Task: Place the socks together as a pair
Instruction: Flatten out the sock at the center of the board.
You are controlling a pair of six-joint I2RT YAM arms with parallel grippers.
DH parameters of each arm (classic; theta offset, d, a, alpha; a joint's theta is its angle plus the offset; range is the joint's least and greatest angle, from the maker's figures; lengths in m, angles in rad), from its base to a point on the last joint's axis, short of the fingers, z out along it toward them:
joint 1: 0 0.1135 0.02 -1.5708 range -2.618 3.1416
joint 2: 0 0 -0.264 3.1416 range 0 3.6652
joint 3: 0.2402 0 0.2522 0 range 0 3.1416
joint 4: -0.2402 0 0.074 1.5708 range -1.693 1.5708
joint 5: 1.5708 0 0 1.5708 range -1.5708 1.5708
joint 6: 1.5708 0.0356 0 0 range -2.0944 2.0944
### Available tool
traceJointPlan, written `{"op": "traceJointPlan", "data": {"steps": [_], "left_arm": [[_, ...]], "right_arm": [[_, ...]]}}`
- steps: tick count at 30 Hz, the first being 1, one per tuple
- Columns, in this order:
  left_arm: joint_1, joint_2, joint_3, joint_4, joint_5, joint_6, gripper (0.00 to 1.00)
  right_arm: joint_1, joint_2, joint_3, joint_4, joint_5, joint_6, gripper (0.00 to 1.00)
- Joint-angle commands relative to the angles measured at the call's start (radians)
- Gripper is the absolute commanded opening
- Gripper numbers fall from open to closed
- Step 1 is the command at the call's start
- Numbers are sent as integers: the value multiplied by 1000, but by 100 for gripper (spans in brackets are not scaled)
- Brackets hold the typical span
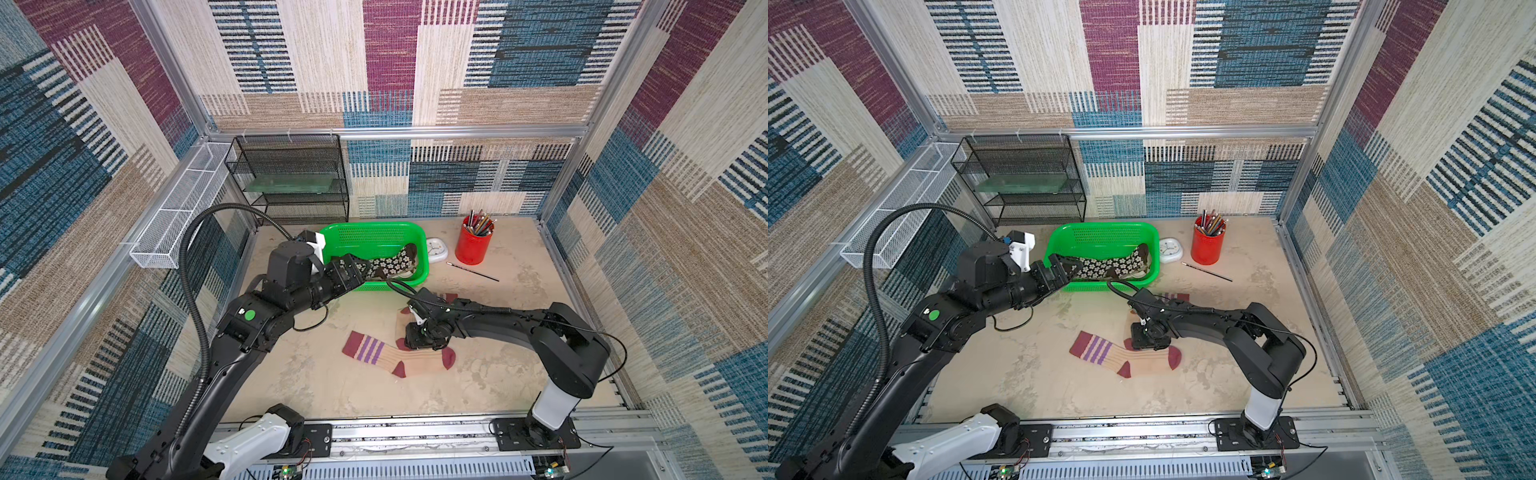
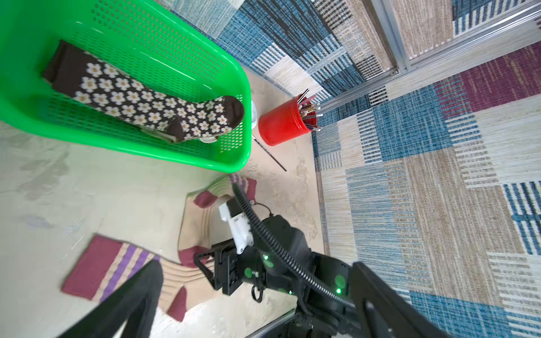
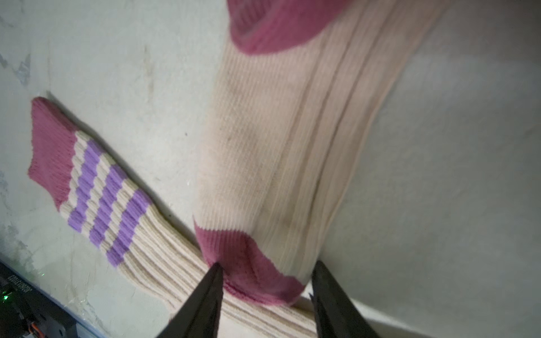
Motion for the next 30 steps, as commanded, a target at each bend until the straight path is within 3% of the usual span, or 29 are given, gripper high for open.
{"op": "traceJointPlan", "data": {"steps": [1,4,10,15,23,30], "left_arm": [[19,-48,-33,-60,-29,39,99],[43,-87,-60,-71,-29,42,99],[89,-124,-87,-88,0,62,99],[124,-149,-129,-82,15,69,99],[191,-190,-210,-57,47,78,99],[239,-229,-243,-64,52,88,99]], "right_arm": [[0,43,24,-46,70,-1,36],[-4,35,32,-54,67,-5,18],[9,-85,167,-219,69,-117,0],[7,-145,373,-488,-18,-267,0],[56,-63,767,-884,-131,-407,0],[153,20,994,-884,-346,-456,0]]}}
